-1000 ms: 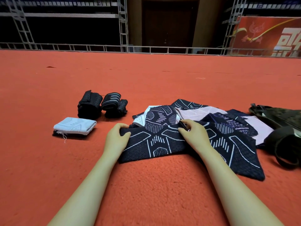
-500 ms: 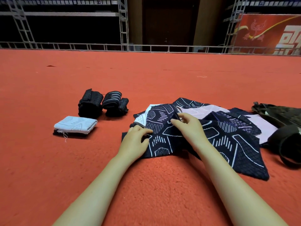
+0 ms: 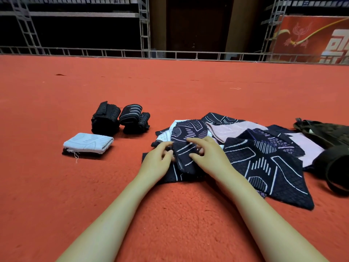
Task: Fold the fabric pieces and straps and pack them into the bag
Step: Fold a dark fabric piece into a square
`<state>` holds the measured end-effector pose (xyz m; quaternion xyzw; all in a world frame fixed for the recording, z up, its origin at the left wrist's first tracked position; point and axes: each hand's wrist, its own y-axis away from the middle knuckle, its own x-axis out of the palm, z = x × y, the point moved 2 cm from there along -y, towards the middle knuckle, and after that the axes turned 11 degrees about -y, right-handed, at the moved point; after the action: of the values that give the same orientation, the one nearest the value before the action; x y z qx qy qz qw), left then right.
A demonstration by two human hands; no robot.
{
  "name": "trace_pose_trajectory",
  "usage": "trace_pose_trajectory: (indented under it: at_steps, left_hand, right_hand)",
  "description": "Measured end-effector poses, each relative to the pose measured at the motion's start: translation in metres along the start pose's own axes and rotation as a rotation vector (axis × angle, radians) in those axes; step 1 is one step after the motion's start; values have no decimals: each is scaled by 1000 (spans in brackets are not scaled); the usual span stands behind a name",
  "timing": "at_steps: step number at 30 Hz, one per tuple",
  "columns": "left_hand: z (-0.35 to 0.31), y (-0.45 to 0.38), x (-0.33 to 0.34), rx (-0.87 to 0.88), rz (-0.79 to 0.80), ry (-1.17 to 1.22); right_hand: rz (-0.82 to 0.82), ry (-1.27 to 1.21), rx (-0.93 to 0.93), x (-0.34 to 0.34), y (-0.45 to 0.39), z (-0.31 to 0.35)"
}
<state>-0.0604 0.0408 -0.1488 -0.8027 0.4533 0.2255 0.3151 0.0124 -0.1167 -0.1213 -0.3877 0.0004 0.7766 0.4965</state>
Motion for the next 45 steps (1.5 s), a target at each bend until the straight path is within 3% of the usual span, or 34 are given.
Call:
trace_pose_trajectory:
  at_steps: [4,13,20,24,27,31,35,40,45]
  left_hand:
    - [-8,5,3,31,-24,102]
    - [-5,4,3,98,-18,-201]
    - [-4,6,3,103,75,-223]
    - [-7,10,-1,119,-34,-231]
    - [-15,11,-6,151,-129,-119]
    - [-23,15,1,109,-30,106]
    - [-21,12,5,-52,48,280]
    - [-28,11,-1,-265,140,820]
    - [-24,10,0,-358,88,939]
  right_hand:
    - [14,-25,45,0,0,-3]
    - [142,-233,217,8,0,-4]
    - [154,-330,309,6,0,-7]
    - [110,-333,301,6,2,-5]
    - [11,-400,300,1,1,0]
    - [-92,-627,273,-6,3,13]
    - [20,-853,359,-3,2,23]
    - [199,-672,268,6,8,19]
    - [223,-606,256,17,10,20]
